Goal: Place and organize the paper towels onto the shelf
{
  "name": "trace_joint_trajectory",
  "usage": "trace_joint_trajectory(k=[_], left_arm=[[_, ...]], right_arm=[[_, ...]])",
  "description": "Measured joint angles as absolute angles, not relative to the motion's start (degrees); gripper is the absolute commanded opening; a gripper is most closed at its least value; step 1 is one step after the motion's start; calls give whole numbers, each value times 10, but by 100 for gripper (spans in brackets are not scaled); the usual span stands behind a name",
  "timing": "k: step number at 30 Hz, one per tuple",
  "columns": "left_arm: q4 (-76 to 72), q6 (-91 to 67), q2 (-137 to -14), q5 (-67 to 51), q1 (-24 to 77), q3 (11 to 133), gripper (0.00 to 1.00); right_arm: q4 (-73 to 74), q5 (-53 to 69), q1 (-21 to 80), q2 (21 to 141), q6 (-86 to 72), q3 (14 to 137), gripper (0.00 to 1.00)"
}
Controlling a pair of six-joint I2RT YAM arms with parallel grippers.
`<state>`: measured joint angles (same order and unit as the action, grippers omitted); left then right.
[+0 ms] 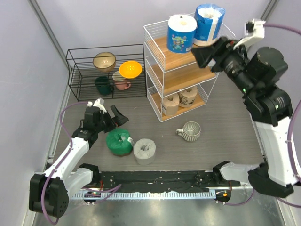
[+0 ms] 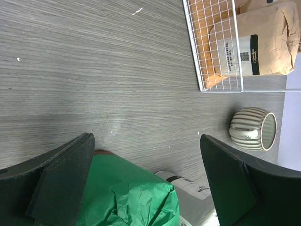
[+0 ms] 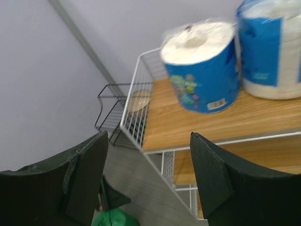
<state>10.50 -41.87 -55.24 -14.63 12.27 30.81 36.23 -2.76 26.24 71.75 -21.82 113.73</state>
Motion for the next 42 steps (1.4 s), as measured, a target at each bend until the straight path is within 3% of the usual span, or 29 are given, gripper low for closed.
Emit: trace_joint_trajectory(k=[3,6,11,16,23,42], left_arm=[[104,-419,-553,-148,123,308,100],[104,-419,-553,-150,123,308,100],[103,-419,-554,-151,123,308,100],[100,-419,-558,-151,123,308,100],[101,-419,-558,-151,123,308,100],[101,-419,-558,-151,123,308,100]], right_arm=[[357,42,294,665,-211,1042,84],[362,43,391,614,-209,906,87],[364,-43,561,612,-248,705,87],[345,-143,664,618,-322,559,88],[261,-212,685,632,-399,515,88],[205,-202,686,713,-445,504,84]])
